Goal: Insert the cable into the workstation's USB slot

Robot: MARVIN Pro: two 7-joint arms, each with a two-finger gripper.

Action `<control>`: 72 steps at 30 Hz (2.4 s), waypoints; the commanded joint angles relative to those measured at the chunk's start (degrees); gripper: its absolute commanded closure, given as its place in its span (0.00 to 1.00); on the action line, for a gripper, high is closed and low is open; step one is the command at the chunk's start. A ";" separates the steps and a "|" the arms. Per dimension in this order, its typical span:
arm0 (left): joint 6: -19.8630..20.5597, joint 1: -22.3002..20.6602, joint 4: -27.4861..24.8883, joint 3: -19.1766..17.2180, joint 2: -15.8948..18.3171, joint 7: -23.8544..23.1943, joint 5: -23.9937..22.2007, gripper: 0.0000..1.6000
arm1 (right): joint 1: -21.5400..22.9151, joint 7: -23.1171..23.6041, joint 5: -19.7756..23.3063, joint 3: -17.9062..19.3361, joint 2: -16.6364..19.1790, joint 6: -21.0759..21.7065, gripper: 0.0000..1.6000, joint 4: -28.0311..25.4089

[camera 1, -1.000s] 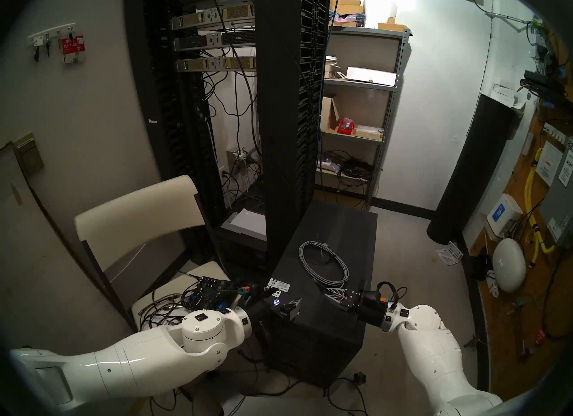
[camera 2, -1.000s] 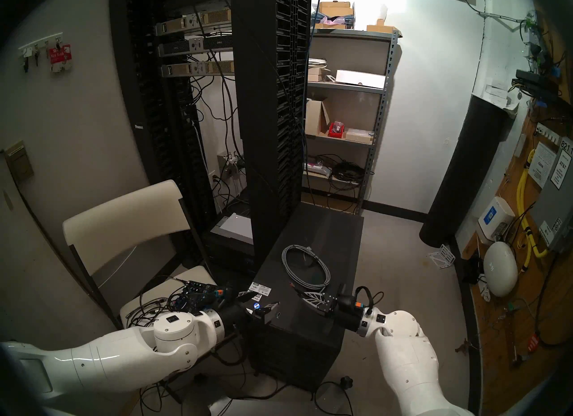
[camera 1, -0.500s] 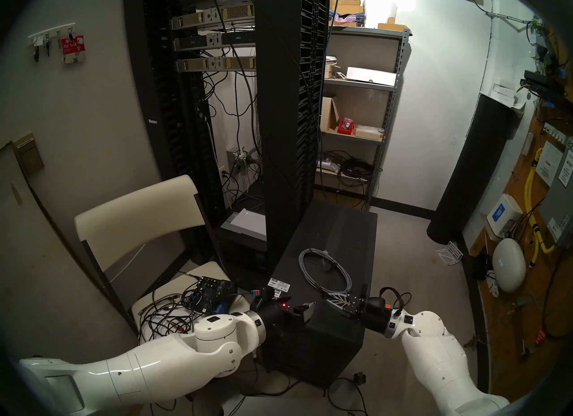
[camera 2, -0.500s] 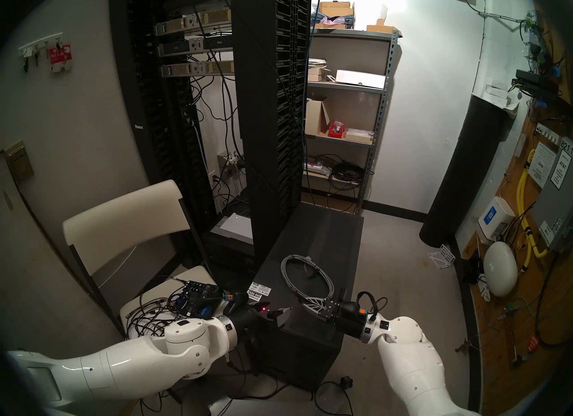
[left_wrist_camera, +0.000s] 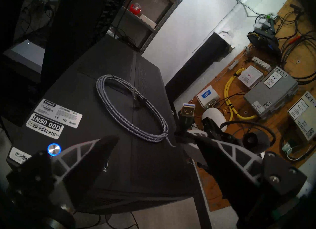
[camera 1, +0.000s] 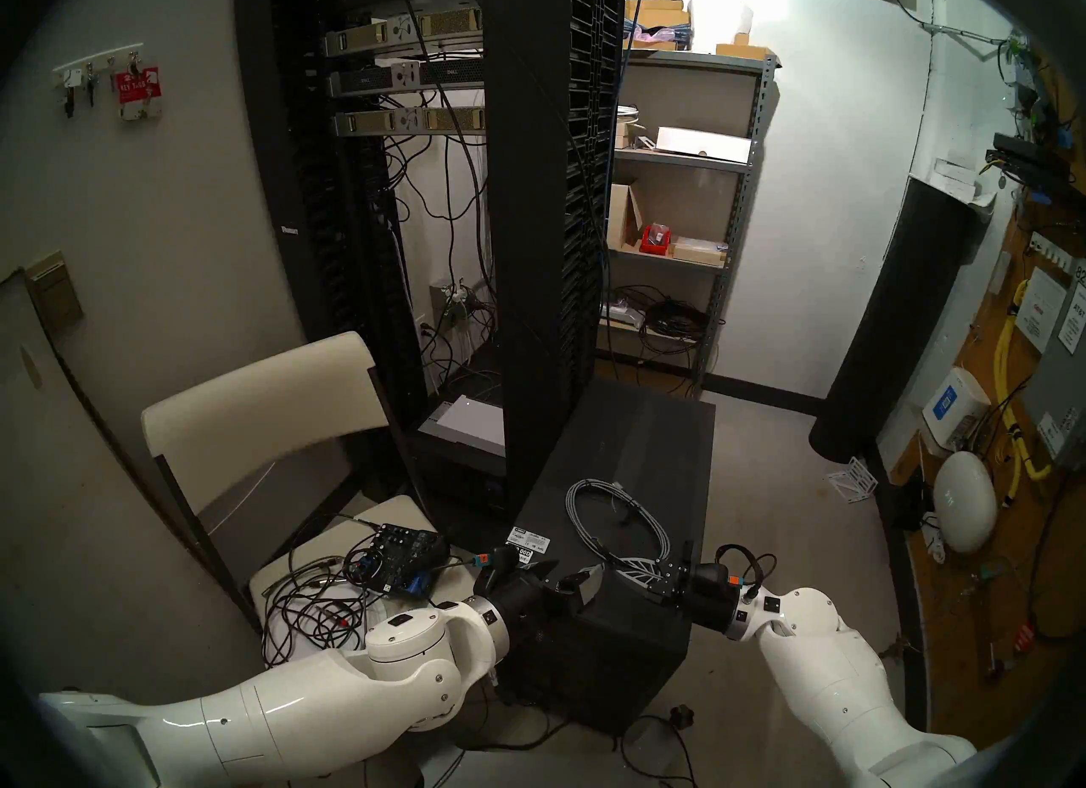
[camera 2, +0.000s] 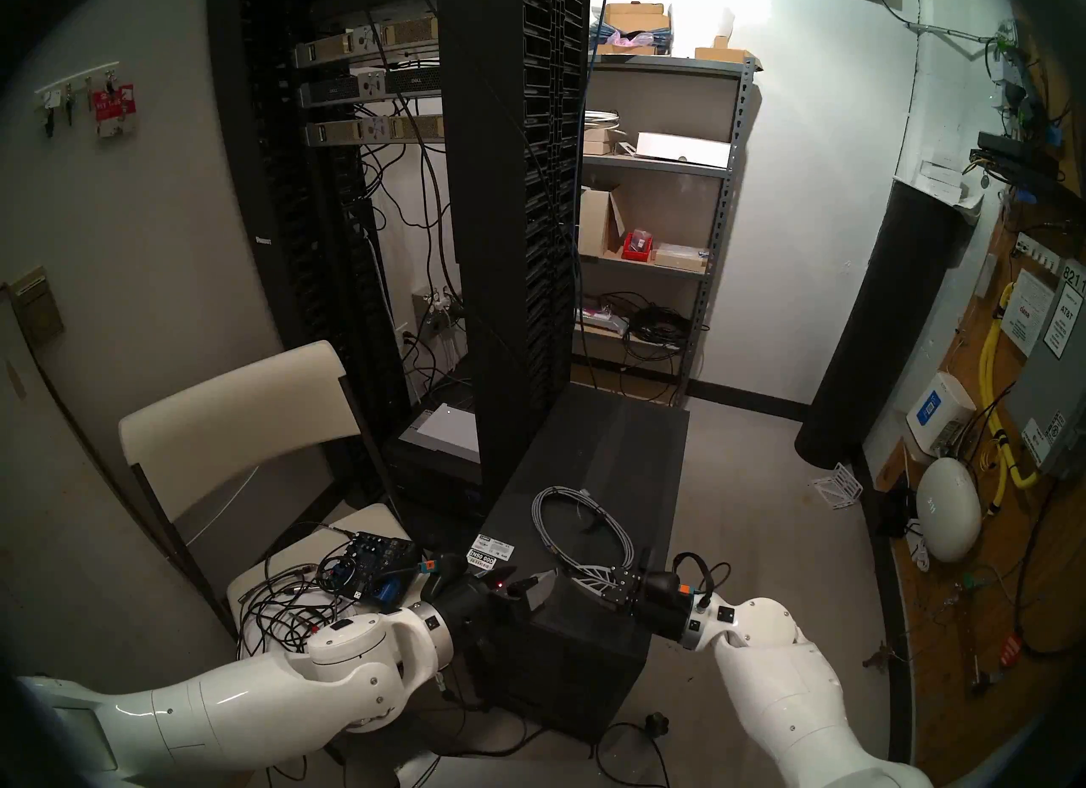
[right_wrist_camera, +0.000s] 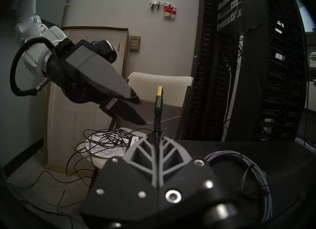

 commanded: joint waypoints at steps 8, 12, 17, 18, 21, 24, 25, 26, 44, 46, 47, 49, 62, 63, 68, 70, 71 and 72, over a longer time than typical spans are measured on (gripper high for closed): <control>-3.95 0.83 -1.81 1.29 -3.33 1.21 2.93 0.00 | 1.98 5.02 4.59 -3.77 1.69 -1.82 1.00 -1.06; -5.88 0.97 -1.32 1.97 -4.34 2.26 5.33 0.00 | 2.30 4.26 5.51 -5.34 2.55 -1.83 1.00 -1.64; -10.32 1.40 -0.29 2.43 -6.12 4.80 9.41 0.00 | 2.55 4.05 6.61 -6.78 3.36 -1.86 1.00 -1.75; -11.46 1.39 -0.03 2.67 -6.33 5.13 10.79 0.00 | 2.60 4.22 6.83 -6.93 3.40 -1.90 1.00 -1.66; -14.67 1.37 0.76 3.49 -6.89 6.22 15.39 0.00 | 2.66 3.82 7.40 -7.80 3.83 -1.98 1.00 -1.63; -16.98 1.59 1.91 4.06 -7.66 6.81 18.16 0.00 | 2.78 3.91 8.15 -8.46 4.16 -2.04 1.00 -1.48; -17.47 1.68 2.33 4.14 -7.78 6.60 19.92 0.00 | 2.76 3.74 8.27 -8.70 4.27 -2.05 1.00 -1.40; -18.25 1.72 2.66 4.42 -7.88 6.72 20.65 0.00 | 2.82 3.71 8.61 -9.01 4.40 -2.15 1.00 -1.28; -22.32 1.21 5.42 5.90 -9.08 10.17 25.24 0.00 | 3.92 2.17 13.13 -14.93 7.10 -4.06 1.00 -0.69; -22.86 1.11 5.60 5.98 -9.02 10.26 25.96 0.00 | 4.06 2.14 13.37 -15.38 7.74 -4.08 1.00 -0.63; -22.85 1.01 5.55 6.00 -8.73 10.01 26.01 0.00 | 3.88 1.29 13.01 -15.43 8.33 -3.37 1.00 -1.19; -22.98 1.01 5.43 5.97 -8.09 9.88 26.18 0.00 | 3.64 -0.11 12.28 -15.67 9.42 -2.46 1.00 -2.19; -21.97 0.65 2.34 6.01 -0.15 3.41 24.70 0.00 | 4.88 -4.29 7.97 -15.38 11.23 0.14 1.00 -3.24; -22.28 0.76 2.17 5.80 0.38 3.17 24.56 0.00 | 4.99 -4.94 7.20 -15.31 11.27 0.50 1.00 -3.29; -22.29 0.26 1.74 4.45 2.01 2.26 22.51 0.00 | 5.54 -4.57 7.01 -14.79 11.27 0.29 1.00 -2.79; -22.19 0.17 1.89 3.98 2.31 2.22 21.72 0.00 | 5.57 -4.55 6.93 -14.55 11.24 0.40 1.00 -2.74; -21.94 0.21 1.96 3.76 2.29 2.49 21.13 0.00 | 5.56 -4.33 7.42 -14.30 11.03 0.02 1.00 -2.42; -21.80 0.27 2.03 3.54 2.25 2.66 20.50 0.00 | 5.61 -4.14 7.44 -14.22 10.97 -0.15 1.00 -2.22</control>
